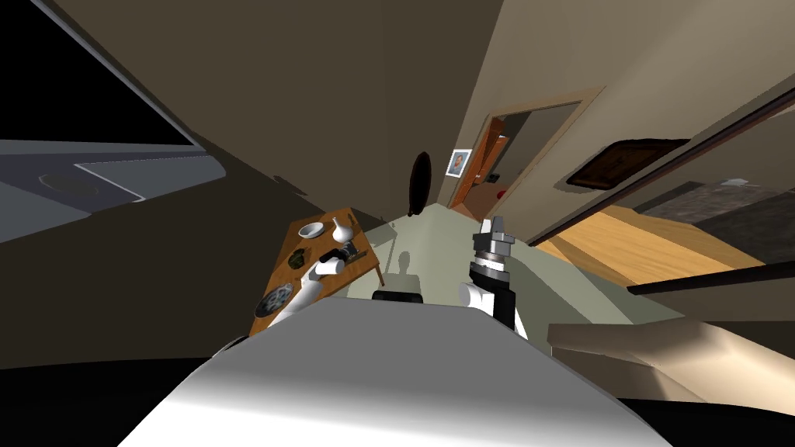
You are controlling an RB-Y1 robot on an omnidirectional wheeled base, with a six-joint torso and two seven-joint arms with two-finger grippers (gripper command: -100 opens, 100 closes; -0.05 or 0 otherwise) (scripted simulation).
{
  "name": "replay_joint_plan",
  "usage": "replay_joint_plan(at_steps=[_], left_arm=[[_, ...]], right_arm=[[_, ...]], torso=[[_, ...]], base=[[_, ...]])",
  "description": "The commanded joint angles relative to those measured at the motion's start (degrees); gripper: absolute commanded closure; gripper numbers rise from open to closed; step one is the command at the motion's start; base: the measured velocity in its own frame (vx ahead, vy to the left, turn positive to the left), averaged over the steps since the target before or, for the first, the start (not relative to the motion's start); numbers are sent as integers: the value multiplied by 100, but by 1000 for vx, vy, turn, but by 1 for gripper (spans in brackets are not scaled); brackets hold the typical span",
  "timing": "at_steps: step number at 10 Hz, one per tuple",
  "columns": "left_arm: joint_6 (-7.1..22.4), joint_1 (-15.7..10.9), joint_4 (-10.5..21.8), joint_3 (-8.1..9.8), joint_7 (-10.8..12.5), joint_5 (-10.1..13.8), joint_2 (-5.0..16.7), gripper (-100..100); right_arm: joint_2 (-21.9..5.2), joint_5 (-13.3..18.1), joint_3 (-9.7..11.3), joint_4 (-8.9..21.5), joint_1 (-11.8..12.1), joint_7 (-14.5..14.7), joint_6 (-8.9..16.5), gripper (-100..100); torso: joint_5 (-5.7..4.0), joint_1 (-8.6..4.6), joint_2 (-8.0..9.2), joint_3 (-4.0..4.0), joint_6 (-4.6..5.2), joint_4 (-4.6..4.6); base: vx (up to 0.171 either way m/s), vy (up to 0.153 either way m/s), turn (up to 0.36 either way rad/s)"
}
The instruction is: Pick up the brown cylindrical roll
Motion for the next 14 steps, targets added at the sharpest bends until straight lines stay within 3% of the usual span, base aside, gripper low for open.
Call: replay_joint_plan(at_steps=[1,4,5,6,9,10,13,14], left_arm=[[201,-45,166,-14,22,156,122,-100],[739,-258,581,21,86,475,317,-100],[768,-258,733,21,86,475,317,-100],[983,-356,1009,38,112,628,414,-100],[1324,-446,1294,53,135,775,509,-100],[1504,-530,1568,69,154,916,603,-100],[1856,-610,1836,85,169,1050,696,-100],[2108,-687,2063,103,180,1175,787,-100]], right_arm=[[0,0,0,0,0,0,0,0],[0,0,0,0,1,0,0,0],[0,0,0,0,0,0,0,0],[0,0,0,0,1,0,0,0],[0,0,0,0,1,0,0,0],[0,0,-1,0,1,0,0,0],[0,0,0,0,1,0,0,0],[0,0,-1,0,1,0,0,0]], torso=[[0,0,0,0,0,0],[0,0,-2,-1,-3,0],[0,0,-3,-1,0,0],[0,0,-4,-2,-3,-1],[0,1,-5,-2,-2,-1],[0,1,-7,-4,-4,-1],[0,2,-9,-5,-1,-1],[0,3,-9,-5,-5,-2]], base=[[-23,13,-79],[-25,10,-100],[-22,10,-70],[-25,9,-121],[-16,12,-81],[-12,12,-98],[-8,15,-83],[-5,14,-66]])
